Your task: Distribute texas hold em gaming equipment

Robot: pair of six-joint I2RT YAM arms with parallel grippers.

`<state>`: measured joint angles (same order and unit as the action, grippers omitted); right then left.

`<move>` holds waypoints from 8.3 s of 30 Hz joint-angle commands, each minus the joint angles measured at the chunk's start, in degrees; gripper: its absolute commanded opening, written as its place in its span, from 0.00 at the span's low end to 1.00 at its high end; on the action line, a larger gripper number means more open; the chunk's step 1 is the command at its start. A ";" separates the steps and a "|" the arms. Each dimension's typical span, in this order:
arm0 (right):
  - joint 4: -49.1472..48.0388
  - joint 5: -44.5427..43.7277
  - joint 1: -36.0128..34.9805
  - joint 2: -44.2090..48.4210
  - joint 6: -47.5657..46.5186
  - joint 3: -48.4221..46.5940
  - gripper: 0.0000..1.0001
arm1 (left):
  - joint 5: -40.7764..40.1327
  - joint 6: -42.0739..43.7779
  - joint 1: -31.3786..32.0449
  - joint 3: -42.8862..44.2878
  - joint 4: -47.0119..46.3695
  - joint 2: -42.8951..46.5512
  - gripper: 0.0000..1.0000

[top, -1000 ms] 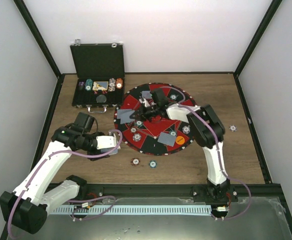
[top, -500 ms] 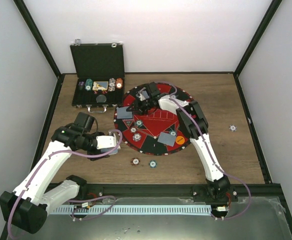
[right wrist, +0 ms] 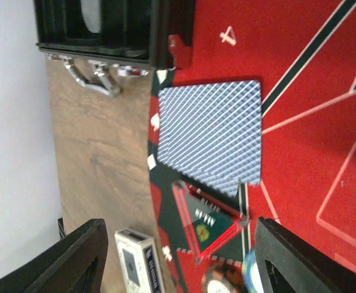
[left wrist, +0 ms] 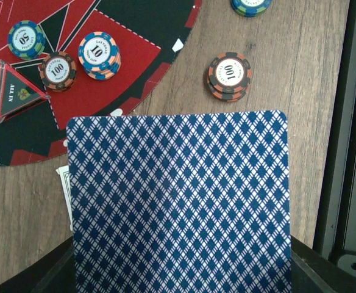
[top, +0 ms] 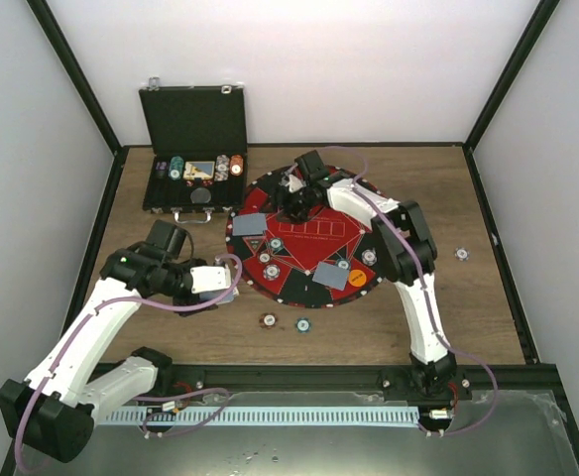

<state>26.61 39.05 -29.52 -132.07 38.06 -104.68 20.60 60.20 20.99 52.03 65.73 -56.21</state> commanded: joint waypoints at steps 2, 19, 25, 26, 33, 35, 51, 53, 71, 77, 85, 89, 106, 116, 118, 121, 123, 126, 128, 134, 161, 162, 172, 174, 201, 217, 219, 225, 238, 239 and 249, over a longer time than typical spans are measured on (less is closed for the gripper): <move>0.17 -3.01 -2.09 10.69 -2.14 7.22 0.68 | 0.93 -0.36 -0.08 1.95 0.65 1.03 0.08; -37.76 5.35 -16.19 42.82 18.67 50.21 0.77 | 1.43 -0.12 -0.09 1.48 0.93 1.45 0.08; -39.78 4.02 -20.98 41.14 19.49 49.49 0.78 | 1.48 0.14 -0.03 1.84 1.30 1.50 0.08; -40.23 4.02 -21.40 40.54 19.61 49.22 0.78 | 1.44 0.23 -0.07 1.93 1.35 1.53 0.08; -42.61 4.73 -23.66 36.59 20.03 47.07 0.77 | 1.37 0.38 -0.08 1.89 1.52 1.89 0.08; -43.29 4.50 -24.10 35.72 20.71 47.09 0.77 | 1.38 0.36 -0.08 1.95 1.55 1.80 0.08; -52.46 7.93 -26.41 25.75 24.92 42.75 0.74 | 1.64 0.19 -0.05 2.02 1.62 1.89 0.08; -52.62 8.29 -26.45 24.59 24.89 42.32 0.72 | 1.51 0.17 -0.07 2.11 1.76 1.94 0.08; -52.69 8.06 -21.79 30.70 24.60 52.05 0.56 | 2.08 0.05 -0.09 2.80 1.84 1.63 0.08; -51.25 7.99 -21.81 34.49 24.44 51.99 0.48 | 1.86 0.12 -0.06 2.65 1.68 1.63 0.08; -50.52 7.10 -21.91 39.41 25.40 54.05 0.13 | 1.83 0.13 -0.15 2.49 1.42 1.59 0.08; -51.22 7.08 -21.98 41.42 26.39 54.95 0.01 | 1.85 0.12 -0.08 2.37 1.17 1.36 0.08; -40.16 13.50 -8.39 51.98 19.91 57.58 0.01 | -0.01 0.82 -0.07 2.30 1.74 1.72 0.08; -22.59 16.41 9.81 37.04 4.69 40.29 0.01 | 0.25 0.79 -0.04 2.74 2.41 1.76 0.08; -18.12 14.19 12.53 30.51 1.93 31.02 0.01 | 0.31 0.74 -0.07 2.84 2.74 1.63 0.08; -13.22 11.60 14.67 20.43 0.27 20.43 0.01 | 0.51 0.43 -0.03 2.86 3.11 1.63 0.08; -11.71 10.37 15.57 14.42 0.55 14.03 0.01 | 0.50 0.37 -0.04 2.55 3.13 1.91 0.08; -10.22 8.23 15.99 6.62 0.85 6.61 0.01 | 0.62 0.38 -0.02 1.83 3.06 2.32 0.08; -9.41 7.19 15.99 2.28 1.12 2.06 0.01 | 0.73 0.36 0.01 1.40 2.98 2.28 0.08; -9.94 5.70 15.98 -5.79 2.98 -5.87 0.01 | 0.92 0.05 0.01 1.18 2.94 2.26 0.08; 4.15 -8.98 15.28 19.72 -5.61 11.45 0.72 | 1.44 -1.11 -0.01 2.43 3.06 2.15 0.08; 2.41 -8.11 14.48 22.53 -5.08 15.13 0.73 | 1.57 -1.13 0.00 2.48 3.05 2.15 0.08; -23.03 0.18 -4.35 50.16 11.19 49.90 0.93 | 2.08 -0.79 -0.05 2.49 3.25 2.60 0.08; -26.11 -0.38 -9.37 52.37 13.90 52.69 0.94 | 2.31 -0.87 -0.02 2.54 3.40 2.73 0.08; -47.41 3.04 -27.22 37.47 21.66 51.33 0.74 | 2.77 0.48 -0.03 1.93 4.02 4.85 0.08; -42.45 1.61 -25.79 45.87 20.00 54.87 0.76 | 1.52 1.34 -0.01 1.57 4.26 5.23 0.08; -43.24 2.14 -26.14 44.58 20.26 53.50 0.76 | 1.78 1.12 0.01 1.82 4.22 5.07 0.08; -44.82 3.49 -27.50 39.93 20.45 49.24 0.76 | 2.34 0.61 0.01 2.53 4.37 4.70 0.08; -52.74 6.33 -28.69 32.33 23.56 46.34 0.74 | 2.29 0.58 0.01 3.03 4.69 4.53 0.08; -53.73 6.77 -28.84 31.72 23.82 46.14 0.73 | 2.21 0.60 -0.05 3.05 4.77 4.54 0.08; -54.21 10.41 -29.44 24.26 24.17 40.33 0.70 | 1.61 0.73 -0.04 3.63 5.11 4.05 0.08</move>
<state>-26.55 47.07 -58.54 -105.14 62.02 -60.75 21.21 60.45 20.84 53.78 70.41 -52.01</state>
